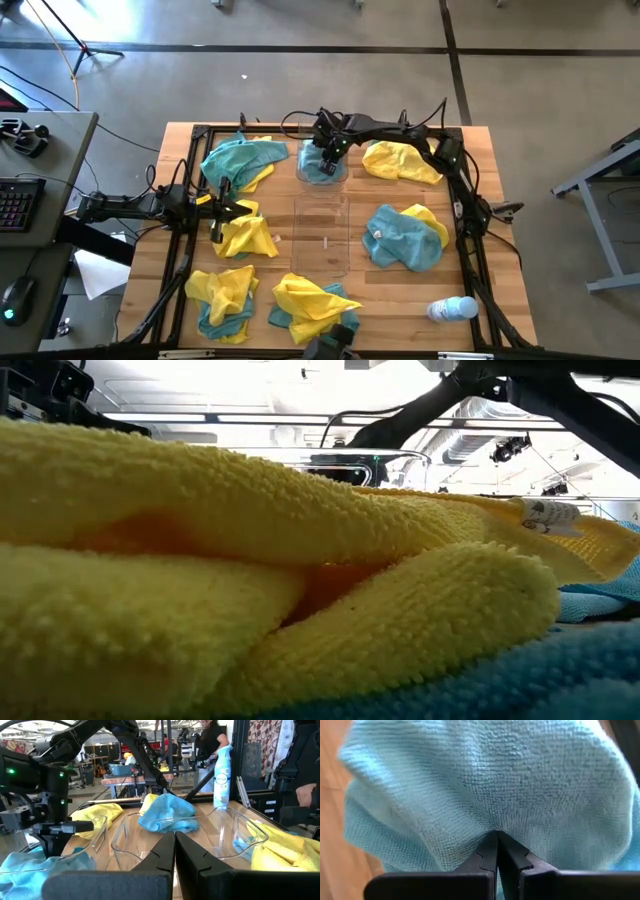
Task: Sort microfiber towel by color & place in baskets
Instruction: Put the blue towel into the top transparent bin, then put the yellow towel into the bottom transparent bin
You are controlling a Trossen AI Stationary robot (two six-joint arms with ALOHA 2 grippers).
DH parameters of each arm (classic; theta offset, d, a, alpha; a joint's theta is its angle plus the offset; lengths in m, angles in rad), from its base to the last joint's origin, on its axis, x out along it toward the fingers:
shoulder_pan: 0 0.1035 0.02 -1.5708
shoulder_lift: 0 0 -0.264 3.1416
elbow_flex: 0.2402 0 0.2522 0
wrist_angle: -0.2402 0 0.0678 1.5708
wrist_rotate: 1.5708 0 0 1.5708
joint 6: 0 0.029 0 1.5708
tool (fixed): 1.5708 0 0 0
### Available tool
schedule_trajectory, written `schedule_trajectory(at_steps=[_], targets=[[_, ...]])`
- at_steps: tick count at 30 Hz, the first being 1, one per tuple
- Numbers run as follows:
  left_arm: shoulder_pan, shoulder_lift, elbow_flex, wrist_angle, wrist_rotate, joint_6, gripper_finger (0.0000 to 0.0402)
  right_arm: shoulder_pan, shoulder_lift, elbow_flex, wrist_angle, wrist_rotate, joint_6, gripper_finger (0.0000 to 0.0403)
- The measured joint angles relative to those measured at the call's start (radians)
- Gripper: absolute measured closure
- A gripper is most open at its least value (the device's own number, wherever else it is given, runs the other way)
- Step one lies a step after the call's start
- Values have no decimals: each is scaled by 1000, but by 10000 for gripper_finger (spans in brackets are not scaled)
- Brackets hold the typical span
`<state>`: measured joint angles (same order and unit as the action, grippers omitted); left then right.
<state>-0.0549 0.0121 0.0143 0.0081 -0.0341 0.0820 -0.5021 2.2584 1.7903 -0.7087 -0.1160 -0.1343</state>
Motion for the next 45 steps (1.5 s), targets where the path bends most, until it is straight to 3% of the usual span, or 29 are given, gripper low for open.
schedule_trajectory(at_steps=[8,21,26,31,40,45], targets=[[0,0,0,0,0,0,401,4,6,32,-62,-14,33,403],[0,0,0,0,0,0,401,30,0,410,-403,-30,82,403],[0,0,0,0,0,0,401,61,-99,436,-405,1,116,403],[0,0,0,-1,0,0,401,116,-279,282,-364,80,197,403],[0,0,0,0,0,0,401,337,-789,-348,19,269,473,403],[0,0,0,8,-1,-2,401,489,-1023,-607,227,371,608,403]])
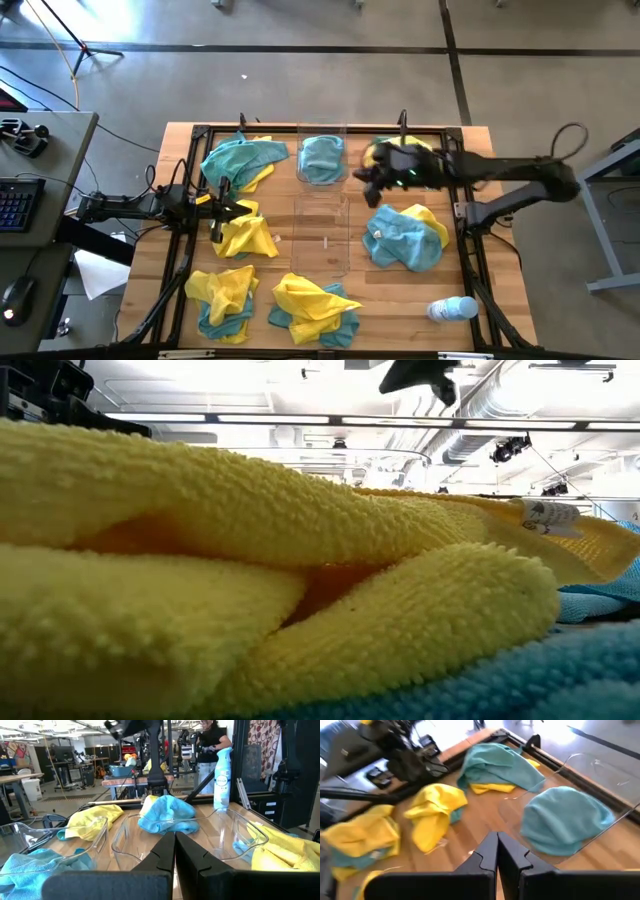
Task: Sort microfiber towel by color & place in baskets
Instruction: Put the yellow towel into the bottom transparent bin
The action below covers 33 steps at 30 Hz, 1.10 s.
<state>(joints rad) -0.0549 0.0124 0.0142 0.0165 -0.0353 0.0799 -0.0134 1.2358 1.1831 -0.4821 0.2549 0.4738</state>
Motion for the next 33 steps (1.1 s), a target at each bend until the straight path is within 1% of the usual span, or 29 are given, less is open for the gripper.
schedule_trajectory(at_steps=[2,5,8,11,14,17,21,23,25,28,30,33], targets=[[-1,0,0,17,0,0,401,51,-61,-69,20,30,38,403],[-1,0,0,48,-1,0,401,110,-125,-141,24,32,138,403],[-1,0,0,85,2,-14,401,152,-152,-189,24,33,283,403],[-1,0,16,110,-2,-76,401,187,-160,-217,24,36,355,403],[-1,9,82,64,-33,-135,401,223,-147,-219,6,52,364,403],[0,50,193,-83,-110,-180,401,252,-142,-219,-10,111,348,403],[0,165,372,-297,-241,-315,401,277,-142,-219,-58,185,330,403],[0,247,463,-408,-304,-401,401,278,-142,-219,-107,190,330,403],[0,335,548,-505,-341,-462,401,278,-142,-219,-170,170,330,403],[0,473,660,-592,-350,-507,401,278,-139,-224,-236,156,298,403],[-1,564,730,-628,-350,-526,401,278,-148,-252,-196,140,234,403],[0,694,837,-685,-343,-554,401,269,-180,-343,-67,81,149,403]])
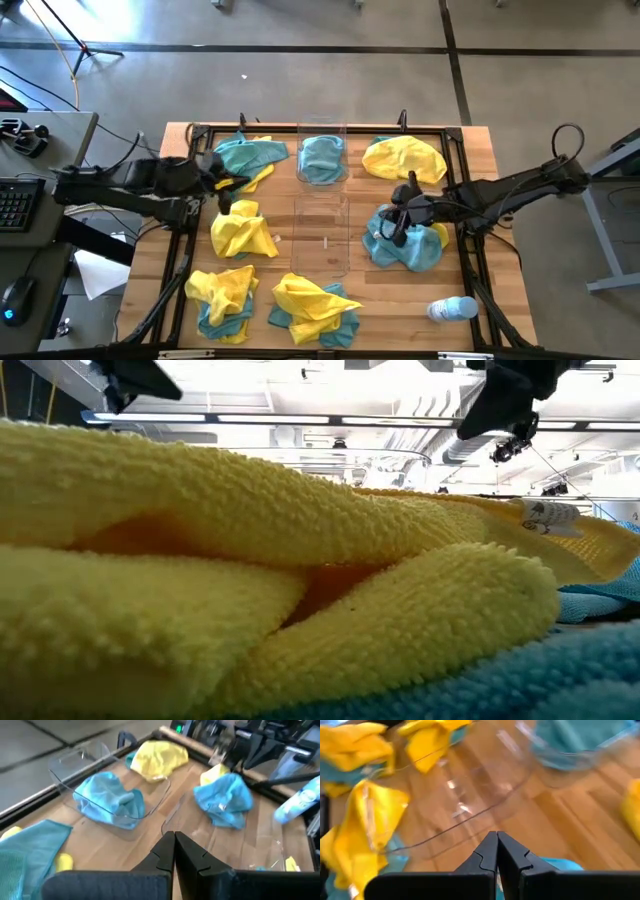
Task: Sort microfiber towel by color & place in baskets
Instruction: Put the yellow towel into the bottom transparent bin
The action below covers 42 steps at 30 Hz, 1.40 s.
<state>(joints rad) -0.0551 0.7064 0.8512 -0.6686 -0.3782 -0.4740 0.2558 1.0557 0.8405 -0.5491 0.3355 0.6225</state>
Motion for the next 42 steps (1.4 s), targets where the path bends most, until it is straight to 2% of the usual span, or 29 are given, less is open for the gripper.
schedule_trajectory(at_steps=[6,10,15,19,21,24,28,32,42], targets=[[0,229,229,-250,38,-119,401,-25,-123,-241,283,-65,-57,403],[0,365,351,-488,84,-276,401,-40,-209,-349,363,-109,-60,403],[2,468,369,-637,85,-411,400,-55,-286,-409,364,-150,-64,403],[2,536,369,-709,105,-502,377,-55,-318,-412,362,-175,-105,403],[1,565,358,-720,116,-552,356,-55,-328,-412,360,-177,-120,403],[1,604,330,-716,185,-588,315,-55,-338,-412,360,-186,-134,403],[-13,649,259,-703,234,-580,259,-55,-338,-412,359,-202,-134,403],[-74,667,189,-578,236,-572,221,-55,-338,-412,358,-220,-134,403],[-165,706,52,-447,204,-521,209,-55,-338,-412,357,-231,-102,403]])
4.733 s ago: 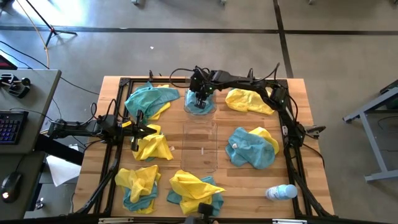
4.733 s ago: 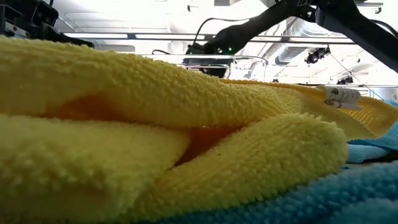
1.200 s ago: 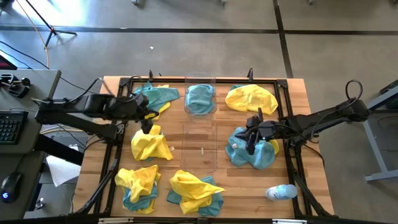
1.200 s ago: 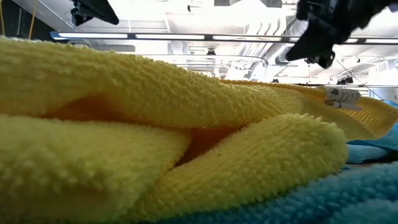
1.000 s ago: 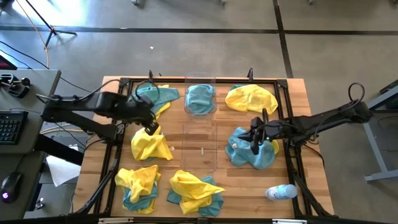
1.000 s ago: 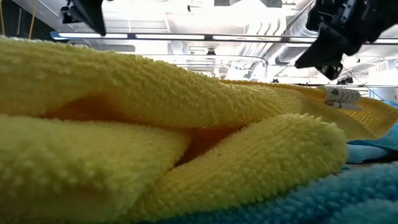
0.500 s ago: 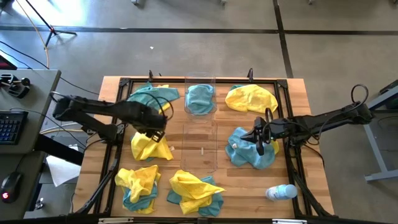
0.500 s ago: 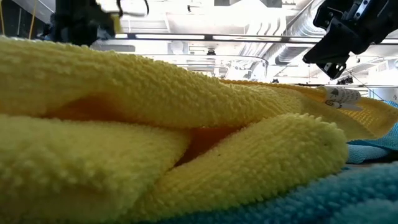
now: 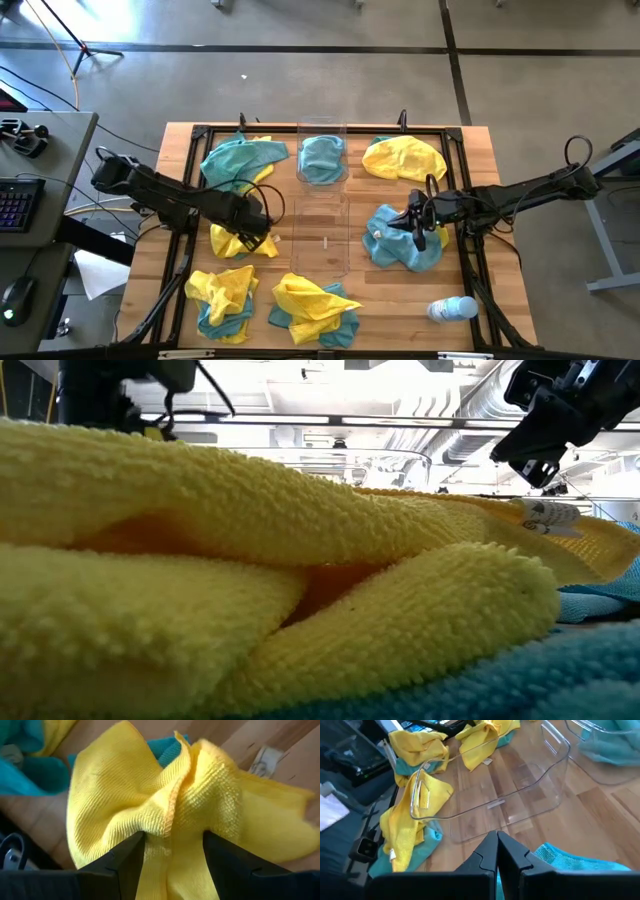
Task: Sort microfiber towel by color & place in baskets
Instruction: Put the yellow towel into the bottom transparent bin
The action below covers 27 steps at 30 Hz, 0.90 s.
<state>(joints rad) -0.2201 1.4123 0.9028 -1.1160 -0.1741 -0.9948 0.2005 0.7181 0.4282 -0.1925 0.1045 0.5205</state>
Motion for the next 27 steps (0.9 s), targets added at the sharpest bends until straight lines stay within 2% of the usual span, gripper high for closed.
schedule_trajectory(at_steps=[3,6,12,19,27], targets=[[-3,4,-49,44,5,39,213,0,0,0,0,37,4,403],[-3,4,-77,39,7,66,243,0,0,0,-1,78,-3,403],[-3,-29,-69,9,7,173,384,0,0,0,1,86,3,403],[-4,-138,56,-204,-20,231,399,0,1,0,2,115,76,403],[-4,-255,333,-357,-82,257,401,0,1,0,2,180,108,403]])
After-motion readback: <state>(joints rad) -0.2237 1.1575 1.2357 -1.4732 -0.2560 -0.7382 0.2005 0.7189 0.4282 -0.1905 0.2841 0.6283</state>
